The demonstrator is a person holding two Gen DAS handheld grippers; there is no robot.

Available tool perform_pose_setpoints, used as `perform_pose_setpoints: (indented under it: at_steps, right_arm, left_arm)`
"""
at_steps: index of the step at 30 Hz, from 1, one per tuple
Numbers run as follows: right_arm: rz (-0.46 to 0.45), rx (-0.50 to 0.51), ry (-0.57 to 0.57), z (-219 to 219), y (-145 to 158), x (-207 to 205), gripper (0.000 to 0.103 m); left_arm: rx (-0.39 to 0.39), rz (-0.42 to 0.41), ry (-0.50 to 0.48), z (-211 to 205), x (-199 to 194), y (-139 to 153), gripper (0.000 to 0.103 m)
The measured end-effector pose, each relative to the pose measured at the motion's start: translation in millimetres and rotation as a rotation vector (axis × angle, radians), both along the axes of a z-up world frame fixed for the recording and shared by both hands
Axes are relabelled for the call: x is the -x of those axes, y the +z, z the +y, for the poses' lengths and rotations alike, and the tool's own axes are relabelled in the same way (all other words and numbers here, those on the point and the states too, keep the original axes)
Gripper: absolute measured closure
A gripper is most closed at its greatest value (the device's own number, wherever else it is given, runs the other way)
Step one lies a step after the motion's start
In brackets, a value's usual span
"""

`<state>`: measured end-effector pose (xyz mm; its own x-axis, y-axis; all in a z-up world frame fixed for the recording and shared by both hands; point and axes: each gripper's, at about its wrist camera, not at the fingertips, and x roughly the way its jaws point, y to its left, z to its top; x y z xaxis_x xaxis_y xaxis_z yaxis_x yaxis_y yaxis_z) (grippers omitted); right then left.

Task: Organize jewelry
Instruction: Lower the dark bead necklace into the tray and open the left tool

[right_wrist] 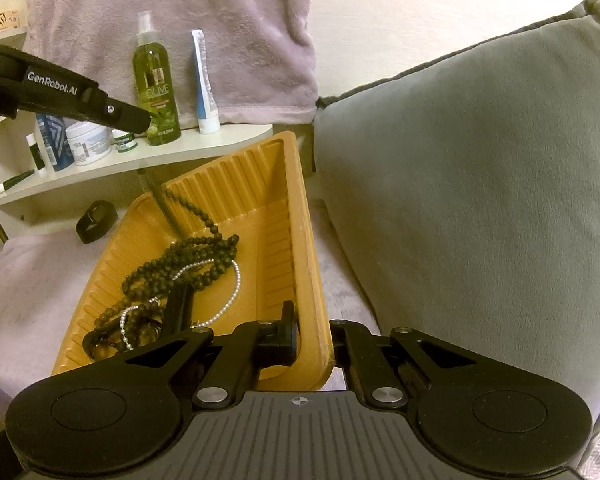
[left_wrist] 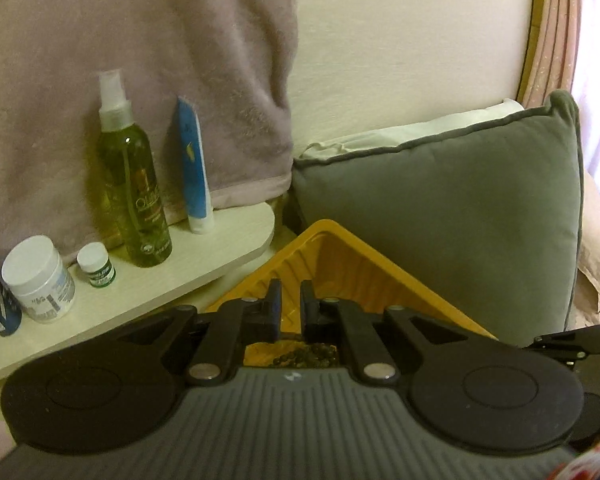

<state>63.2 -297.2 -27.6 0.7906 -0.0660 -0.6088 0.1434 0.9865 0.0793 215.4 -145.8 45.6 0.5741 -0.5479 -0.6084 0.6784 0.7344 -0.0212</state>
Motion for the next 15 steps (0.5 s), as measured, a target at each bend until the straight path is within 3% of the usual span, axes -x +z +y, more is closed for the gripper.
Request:
perform_pose_setpoints:
  at_steps: [7,15]
  right_arm:
    - [0.0,-0.002,-0.001,0.7,-0.3,0.7,0.099]
    - [0.0,-0.001,0.0,0.5,-0.1,0.6,0.099]
  left_arm:
    - [0.022,-0.025,0.059,23.2,-2.2,4.7,0.094]
    - [0.061,-0.078,0.222,79.0,7.4,4.7,0.084]
